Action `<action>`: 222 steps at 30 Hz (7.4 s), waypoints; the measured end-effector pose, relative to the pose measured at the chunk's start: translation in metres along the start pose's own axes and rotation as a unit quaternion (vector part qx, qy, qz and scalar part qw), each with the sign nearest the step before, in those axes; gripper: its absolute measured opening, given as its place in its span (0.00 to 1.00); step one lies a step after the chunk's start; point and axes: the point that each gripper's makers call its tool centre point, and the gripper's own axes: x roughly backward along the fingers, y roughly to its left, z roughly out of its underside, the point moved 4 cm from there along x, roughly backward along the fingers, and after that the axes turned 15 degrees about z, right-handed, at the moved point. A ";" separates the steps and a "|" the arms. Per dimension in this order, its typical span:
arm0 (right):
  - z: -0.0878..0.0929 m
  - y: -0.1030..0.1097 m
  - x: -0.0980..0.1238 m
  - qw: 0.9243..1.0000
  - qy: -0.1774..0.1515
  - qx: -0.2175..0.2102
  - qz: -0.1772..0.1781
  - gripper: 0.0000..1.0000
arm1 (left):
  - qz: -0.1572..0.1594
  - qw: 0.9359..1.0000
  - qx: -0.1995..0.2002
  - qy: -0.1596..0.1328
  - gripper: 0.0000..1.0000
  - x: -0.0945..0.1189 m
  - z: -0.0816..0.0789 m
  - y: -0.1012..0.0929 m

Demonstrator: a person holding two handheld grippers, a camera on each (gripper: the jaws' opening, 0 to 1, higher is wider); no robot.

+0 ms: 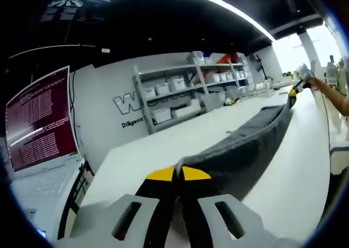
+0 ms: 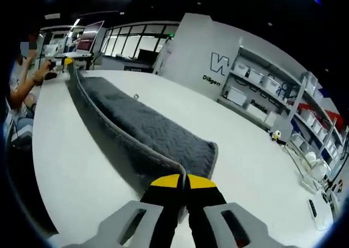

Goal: Open the folded towel by lifting each exposed corner and separating the folded layers until the towel lies flat within the target outline without major curled edges

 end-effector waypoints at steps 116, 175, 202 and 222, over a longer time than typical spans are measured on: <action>-0.013 0.009 -0.180 0.987 0.088 -0.120 -0.065 0.29 | 0.060 0.973 0.154 0.159 0.38 -0.155 0.077 0.093; -0.025 -0.005 -0.211 0.988 0.116 -0.095 0.028 0.41 | 0.021 0.980 0.074 0.186 0.34 -0.168 0.068 0.112; -0.054 0.049 -0.128 0.989 0.085 -0.104 -0.060 0.99 | 0.154 0.967 0.184 0.084 0.99 -0.139 0.031 0.015; -0.143 0.138 -0.130 0.983 -0.023 -0.067 -0.168 0.74 | 0.215 0.961 0.161 0.067 0.94 -0.092 0.006 -0.055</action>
